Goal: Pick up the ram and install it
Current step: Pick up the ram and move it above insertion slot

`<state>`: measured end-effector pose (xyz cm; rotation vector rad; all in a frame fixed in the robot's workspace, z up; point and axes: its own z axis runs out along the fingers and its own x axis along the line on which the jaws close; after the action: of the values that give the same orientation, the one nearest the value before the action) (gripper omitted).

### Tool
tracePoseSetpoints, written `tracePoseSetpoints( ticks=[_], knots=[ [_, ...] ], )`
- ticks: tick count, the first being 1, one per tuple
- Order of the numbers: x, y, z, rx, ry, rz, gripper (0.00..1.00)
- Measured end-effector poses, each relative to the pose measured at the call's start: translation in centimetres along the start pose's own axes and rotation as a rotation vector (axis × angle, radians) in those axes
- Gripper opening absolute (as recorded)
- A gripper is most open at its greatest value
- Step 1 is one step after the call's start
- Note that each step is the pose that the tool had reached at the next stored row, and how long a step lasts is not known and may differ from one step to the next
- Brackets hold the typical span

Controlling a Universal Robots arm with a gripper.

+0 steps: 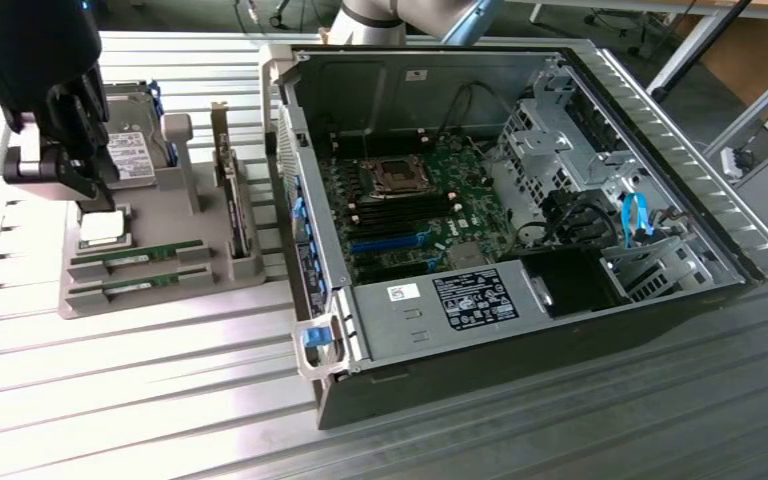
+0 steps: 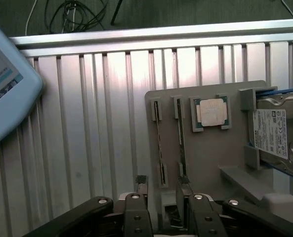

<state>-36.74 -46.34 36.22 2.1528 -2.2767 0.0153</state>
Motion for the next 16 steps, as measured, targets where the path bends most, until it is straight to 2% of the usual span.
tracePoseSetpoints(
  ticks=[16],
  knots=[
    [0.1,-0.01,1.81,0.0003,-0.0001,-0.023,0.35]
  ],
)
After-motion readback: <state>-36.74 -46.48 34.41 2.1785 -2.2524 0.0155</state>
